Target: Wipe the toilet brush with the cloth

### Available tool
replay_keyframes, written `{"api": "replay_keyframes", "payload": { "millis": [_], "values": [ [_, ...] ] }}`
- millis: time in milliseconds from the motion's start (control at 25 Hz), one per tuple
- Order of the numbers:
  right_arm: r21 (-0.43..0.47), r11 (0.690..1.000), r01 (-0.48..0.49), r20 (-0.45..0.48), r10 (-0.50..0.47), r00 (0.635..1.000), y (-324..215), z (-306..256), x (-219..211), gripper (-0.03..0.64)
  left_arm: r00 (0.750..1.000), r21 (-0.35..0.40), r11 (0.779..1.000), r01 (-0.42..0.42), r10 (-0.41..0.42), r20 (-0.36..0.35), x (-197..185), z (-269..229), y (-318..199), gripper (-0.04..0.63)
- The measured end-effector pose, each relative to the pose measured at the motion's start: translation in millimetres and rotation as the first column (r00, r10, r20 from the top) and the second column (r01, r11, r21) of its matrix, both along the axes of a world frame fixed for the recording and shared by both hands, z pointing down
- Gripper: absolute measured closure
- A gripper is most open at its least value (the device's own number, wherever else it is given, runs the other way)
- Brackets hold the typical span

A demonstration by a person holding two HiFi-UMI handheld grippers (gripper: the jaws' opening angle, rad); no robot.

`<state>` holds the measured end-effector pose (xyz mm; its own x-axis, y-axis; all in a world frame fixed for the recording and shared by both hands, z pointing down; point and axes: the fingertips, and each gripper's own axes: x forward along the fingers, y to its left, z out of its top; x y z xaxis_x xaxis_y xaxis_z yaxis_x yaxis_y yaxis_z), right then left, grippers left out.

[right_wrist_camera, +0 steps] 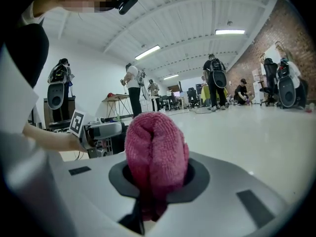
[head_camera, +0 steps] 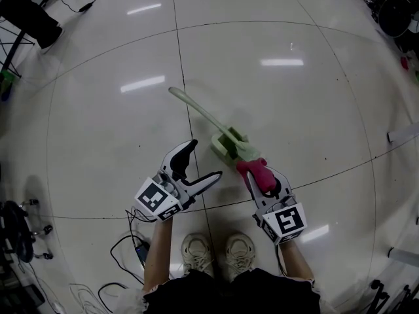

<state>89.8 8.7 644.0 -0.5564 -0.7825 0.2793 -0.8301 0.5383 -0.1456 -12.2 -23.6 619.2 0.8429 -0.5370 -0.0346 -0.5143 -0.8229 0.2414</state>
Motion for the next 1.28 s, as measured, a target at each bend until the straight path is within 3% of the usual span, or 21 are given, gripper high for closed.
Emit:
{"api": "replay_keyframes", "payload": {
  "millis": [200, 320, 520, 760, 920, 1080, 1280],
  "values": [
    [-0.024, 1.000, 0.001, -0.014, -0.001, 1.000, 3.9, 9.8, 5.4, 0.548, 0.997, -0.064, 0.996, 0.057, -0.059, -0.044, -9.4, 6.3, -22.5, 0.193],
    [-0.022, 1.000, 0.003, -0.018, -0.003, 1.000, 2.4, 10.5, 4.6, 0.548, 0.999, -0.133, 0.991, 0.025, -0.028, -0.016, -9.7, 20.3, -42.0, 0.192],
    [-0.027, 1.000, 0.010, -0.014, -0.010, 1.000, -1.4, 12.7, 2.8, 0.548, 0.999, -0.222, 0.974, 0.054, -0.051, 0.021, -16.9, 42.7, -87.2, 0.192],
    [-0.041, 0.999, 0.005, -0.003, -0.005, 1.000, -6.9, 17.2, 4.1, 0.548, 0.987, -0.390, 0.917, 0.086, -0.133, -0.094, -43.9, 55.4, -142.8, 0.192],
    [-0.033, 0.999, -0.001, -0.033, 0.000, 0.999, -14.4, 21.1, 10.1, 0.548, 0.968, -0.432, 0.894, 0.114, -0.197, -0.153, -68.9, 57.3, -171.8, 0.192],
    [-0.024, 1.000, -0.008, -0.054, 0.006, 0.999, -23.2, 22.9, 17.9, 0.548, 0.973, -0.408, 0.904, 0.127, -0.194, -0.127, -80.9, 49.9, -182.6, 0.192],
    [-0.064, 0.998, -0.011, -0.157, 0.001, 0.988, -34.3, 33.8, 35.2, 0.548, 0.998, -0.291, 0.956, 0.041, -0.054, -0.035, -71.6, 25.4, -159.6, 0.192]
  ]
}}
